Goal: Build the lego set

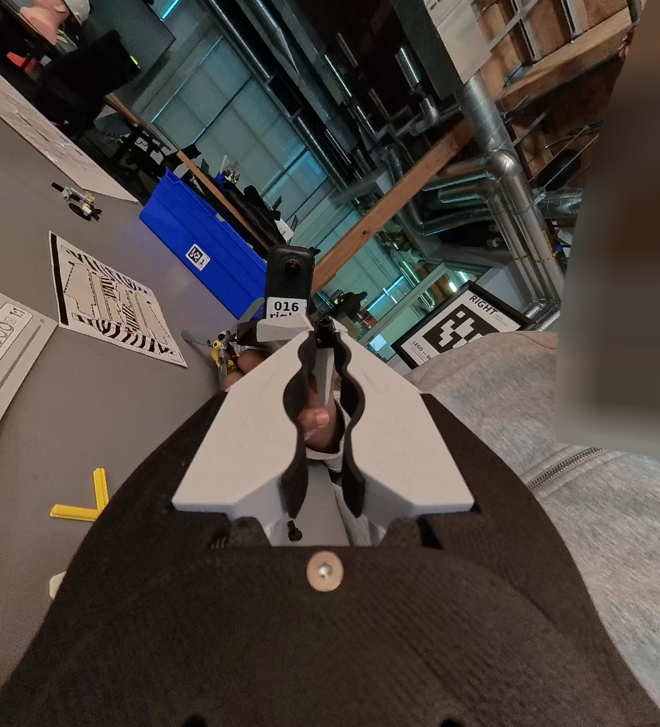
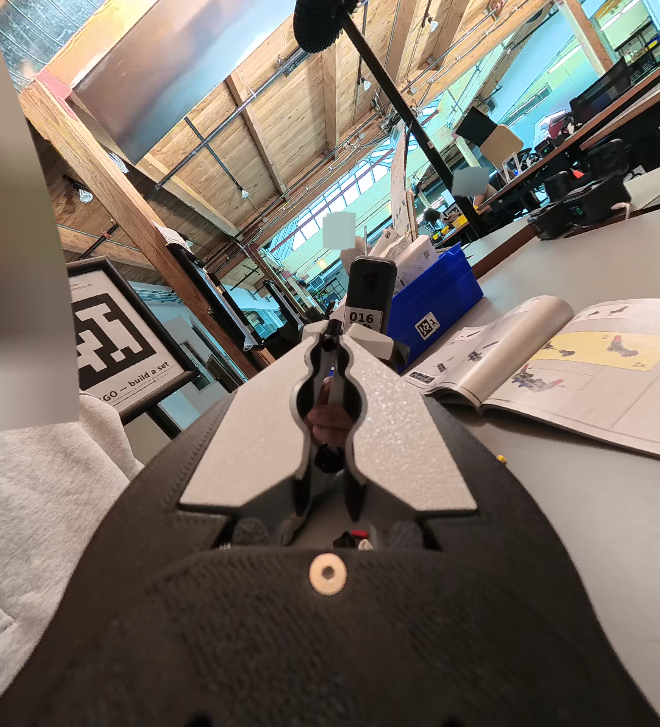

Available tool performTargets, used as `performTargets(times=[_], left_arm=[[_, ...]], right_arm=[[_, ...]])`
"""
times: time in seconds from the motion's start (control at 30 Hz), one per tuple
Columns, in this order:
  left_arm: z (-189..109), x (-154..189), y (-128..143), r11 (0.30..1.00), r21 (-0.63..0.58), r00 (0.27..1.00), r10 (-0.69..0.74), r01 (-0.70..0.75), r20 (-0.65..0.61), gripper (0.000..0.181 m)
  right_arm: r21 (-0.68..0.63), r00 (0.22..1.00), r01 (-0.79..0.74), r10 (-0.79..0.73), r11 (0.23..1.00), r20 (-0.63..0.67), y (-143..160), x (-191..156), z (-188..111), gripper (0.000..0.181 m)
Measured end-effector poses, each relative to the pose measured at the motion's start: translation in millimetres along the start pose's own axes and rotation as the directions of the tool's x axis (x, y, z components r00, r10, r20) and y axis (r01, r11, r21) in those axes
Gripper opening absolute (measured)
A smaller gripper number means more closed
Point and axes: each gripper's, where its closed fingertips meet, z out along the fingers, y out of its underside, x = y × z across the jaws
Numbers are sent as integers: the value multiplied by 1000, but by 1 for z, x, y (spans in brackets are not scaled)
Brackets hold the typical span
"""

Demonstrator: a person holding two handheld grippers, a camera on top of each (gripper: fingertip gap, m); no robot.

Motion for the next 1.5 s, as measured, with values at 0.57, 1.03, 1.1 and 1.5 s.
performTargets(times=[0.57, 1.03, 1.1, 1.5], left_arm=[[-26, 4, -39, 946, 179, 954, 236, -269, 185, 5], [-31, 16, -47, 912, 224, 933, 304, -344, 194, 5], [-32, 18, -48, 910, 234, 935, 304, -341, 183, 5], [-39, 26, -55, 896, 299, 944, 297, -328, 145, 5]], right_arm=[[-112, 999, 51, -52, 992, -7, 15, -1, 3, 9], [-355, 913, 329, -391, 875, -119, 18, -19, 0, 19], [-370, 912, 315, -387, 874, -138, 19, -17, -3, 19], [-648, 787, 364, -593, 669, -170, 57, 1, -26, 24]])
